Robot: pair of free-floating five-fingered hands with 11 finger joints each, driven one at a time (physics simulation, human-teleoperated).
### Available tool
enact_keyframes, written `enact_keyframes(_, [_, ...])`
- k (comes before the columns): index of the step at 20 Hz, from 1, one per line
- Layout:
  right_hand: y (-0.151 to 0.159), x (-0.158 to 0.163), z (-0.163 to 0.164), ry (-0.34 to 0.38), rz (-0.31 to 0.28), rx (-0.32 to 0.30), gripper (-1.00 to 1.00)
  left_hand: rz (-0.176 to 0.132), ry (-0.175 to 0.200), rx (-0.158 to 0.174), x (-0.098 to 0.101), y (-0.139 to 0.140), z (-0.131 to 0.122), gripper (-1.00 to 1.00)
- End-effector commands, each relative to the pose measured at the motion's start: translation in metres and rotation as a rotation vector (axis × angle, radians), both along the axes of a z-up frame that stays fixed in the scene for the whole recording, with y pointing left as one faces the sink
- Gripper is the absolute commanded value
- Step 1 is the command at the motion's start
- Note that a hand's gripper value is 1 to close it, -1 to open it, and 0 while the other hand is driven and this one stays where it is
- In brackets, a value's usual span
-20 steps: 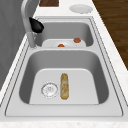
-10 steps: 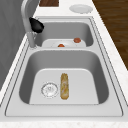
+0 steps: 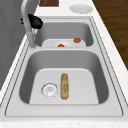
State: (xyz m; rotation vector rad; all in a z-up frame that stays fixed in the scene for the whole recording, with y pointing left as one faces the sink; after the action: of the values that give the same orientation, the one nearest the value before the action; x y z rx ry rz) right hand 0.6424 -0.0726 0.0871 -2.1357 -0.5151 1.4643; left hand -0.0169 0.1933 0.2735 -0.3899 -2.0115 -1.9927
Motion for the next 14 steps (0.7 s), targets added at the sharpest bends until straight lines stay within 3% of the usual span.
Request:
enact_keyframes(1, [-0.0118, 0.0001, 0.0189, -0.001, 0.025, -0.004, -1.0, 0.0, 0.0, 0.0, 0.0, 0.0, 0.0, 0.0])
enact_keyframes(2, [-0.0163, -0.0021, 0.0217, 0.028, 0.031, 0.002, -1.0, 0.0, 0.0, 0.0, 0.0, 0.0, 0.0, 0.0])
enact_keyframes(7, [-0.0169, -0.0083, 0.0246, 0.184, 0.061, 0.156, -1.0, 0.0, 0.0, 0.0, 0.0, 0.0, 0.0, 0.0])
enact_keyframes(9, [-0.0149, -0.0089, 0.0222, 0.213, 0.043, 0.207, -1.0, 0.0, 0.0, 0.0, 0.0, 0.0, 0.0, 0.0])
enact_keyframes(14, [-0.0103, -0.0087, 0.0246, 0.257, 0.008, 0.26, -1.0, 0.0, 0.0, 0.0, 0.0, 0.0, 0.0, 0.0])
